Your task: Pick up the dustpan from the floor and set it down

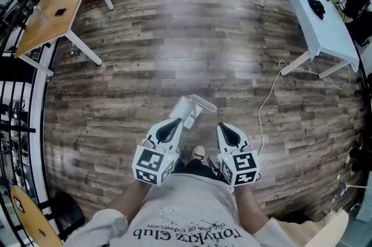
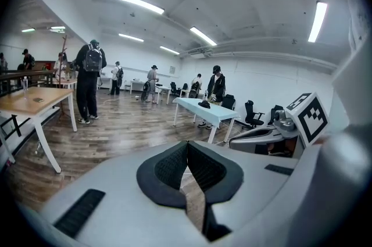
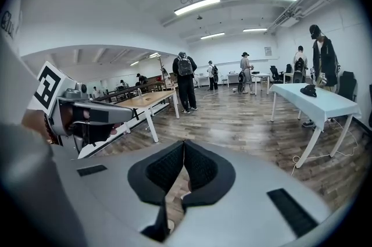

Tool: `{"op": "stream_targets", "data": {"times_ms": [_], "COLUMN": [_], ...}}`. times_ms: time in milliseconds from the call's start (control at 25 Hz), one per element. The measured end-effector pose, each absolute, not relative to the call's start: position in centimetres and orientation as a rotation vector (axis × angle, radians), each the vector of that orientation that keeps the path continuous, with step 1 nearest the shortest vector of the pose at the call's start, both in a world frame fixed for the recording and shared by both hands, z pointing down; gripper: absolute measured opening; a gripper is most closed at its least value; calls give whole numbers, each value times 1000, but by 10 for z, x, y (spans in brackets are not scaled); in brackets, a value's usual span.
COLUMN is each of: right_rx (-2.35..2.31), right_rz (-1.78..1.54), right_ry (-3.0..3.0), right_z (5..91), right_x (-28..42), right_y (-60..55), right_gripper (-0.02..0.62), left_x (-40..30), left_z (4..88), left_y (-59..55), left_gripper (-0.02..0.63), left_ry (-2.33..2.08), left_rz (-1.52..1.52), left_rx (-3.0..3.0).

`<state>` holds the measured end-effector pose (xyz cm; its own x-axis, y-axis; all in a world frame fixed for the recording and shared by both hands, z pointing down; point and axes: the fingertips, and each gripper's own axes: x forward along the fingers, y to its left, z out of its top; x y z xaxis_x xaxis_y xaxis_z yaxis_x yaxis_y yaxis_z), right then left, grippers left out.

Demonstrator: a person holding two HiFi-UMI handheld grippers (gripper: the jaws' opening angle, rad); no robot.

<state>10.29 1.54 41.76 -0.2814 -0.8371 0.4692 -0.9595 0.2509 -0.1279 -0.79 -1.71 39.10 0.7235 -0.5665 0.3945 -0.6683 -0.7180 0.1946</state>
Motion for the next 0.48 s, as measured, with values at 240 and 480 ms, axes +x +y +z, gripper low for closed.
{"op": "stream_targets", "data": {"times_ms": [240, 480], "right_rx": [1643, 1619], "right_rz": [583, 592], "right_ry": [-2209, -2201], "right_z": [424, 436], "right_x": [104, 108], "right_y": [0, -19], "right_gripper": [26, 26], "left_x": [-9, -2], "left_z": [399, 413], "left_y": [-35, -52], "left_gripper": [23, 23], "left_ry": [-958, -933], "left_rz": [456, 472], "left_rx": [2586, 2581]}}
